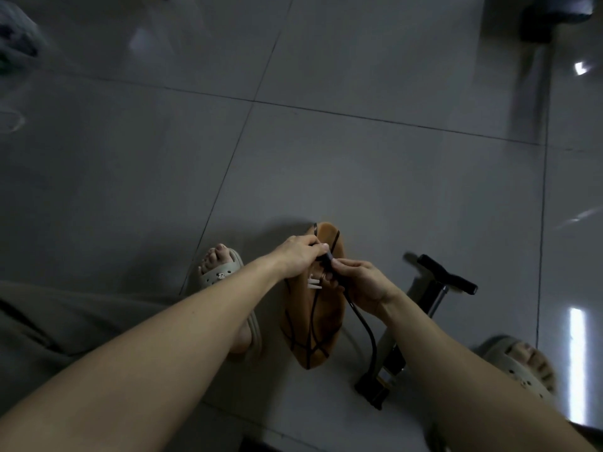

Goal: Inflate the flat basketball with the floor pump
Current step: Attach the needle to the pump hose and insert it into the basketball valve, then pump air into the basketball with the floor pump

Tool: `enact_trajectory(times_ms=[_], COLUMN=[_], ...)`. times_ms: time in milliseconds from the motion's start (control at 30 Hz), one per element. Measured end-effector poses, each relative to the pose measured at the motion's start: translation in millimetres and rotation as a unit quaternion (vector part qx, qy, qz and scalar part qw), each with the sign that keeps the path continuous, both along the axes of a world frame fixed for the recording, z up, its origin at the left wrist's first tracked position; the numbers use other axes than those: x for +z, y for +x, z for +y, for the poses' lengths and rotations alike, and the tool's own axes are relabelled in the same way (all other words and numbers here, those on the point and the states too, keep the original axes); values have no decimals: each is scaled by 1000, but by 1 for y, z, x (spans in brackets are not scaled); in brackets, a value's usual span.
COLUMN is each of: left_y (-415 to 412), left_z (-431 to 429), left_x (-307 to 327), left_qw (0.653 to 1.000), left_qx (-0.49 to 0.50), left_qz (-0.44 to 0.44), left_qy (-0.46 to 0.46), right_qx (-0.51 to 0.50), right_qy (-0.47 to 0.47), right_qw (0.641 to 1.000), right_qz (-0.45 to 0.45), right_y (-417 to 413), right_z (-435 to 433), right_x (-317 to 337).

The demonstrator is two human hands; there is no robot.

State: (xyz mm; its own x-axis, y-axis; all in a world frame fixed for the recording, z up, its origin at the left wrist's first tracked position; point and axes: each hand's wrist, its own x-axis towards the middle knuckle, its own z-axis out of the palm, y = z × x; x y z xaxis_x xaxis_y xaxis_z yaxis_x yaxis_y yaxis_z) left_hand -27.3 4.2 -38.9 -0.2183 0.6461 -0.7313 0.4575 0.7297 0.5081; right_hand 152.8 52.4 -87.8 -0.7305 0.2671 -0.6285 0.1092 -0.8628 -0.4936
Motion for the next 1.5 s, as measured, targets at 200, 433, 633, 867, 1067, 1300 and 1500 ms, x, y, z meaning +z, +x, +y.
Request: enact_trajectory(times_ms=[200, 433, 633, 867, 1067, 1300, 1500], left_y=[4, 19, 22, 35, 40, 20, 15], left_z=[3, 14, 20, 41, 52, 38, 35], left_x=[2, 21, 28, 13, -6, 2, 39], left_qw=[1000, 977, 959, 950, 916, 927, 960], left_qx=[-14, -88, -114, -105, -177, -116, -87], left_qz=[20, 196, 260, 294, 359, 354, 267], left_qy=[-9, -10, 6, -2, 0, 45, 2], right_qx=[53, 260, 357, 329, 288, 222, 308], right_qy=[98, 477, 393, 450, 465, 641, 696], right_qw=[992, 641, 652, 612, 664, 619, 558], right_qz=[-56, -542, -541, -561, -510, -396, -331], right_y=[5, 101, 151, 155, 141, 100, 76], right_z=[9, 90, 74, 74, 97, 146, 136], right_x=[9, 2, -29, -40, -22, 73, 130])
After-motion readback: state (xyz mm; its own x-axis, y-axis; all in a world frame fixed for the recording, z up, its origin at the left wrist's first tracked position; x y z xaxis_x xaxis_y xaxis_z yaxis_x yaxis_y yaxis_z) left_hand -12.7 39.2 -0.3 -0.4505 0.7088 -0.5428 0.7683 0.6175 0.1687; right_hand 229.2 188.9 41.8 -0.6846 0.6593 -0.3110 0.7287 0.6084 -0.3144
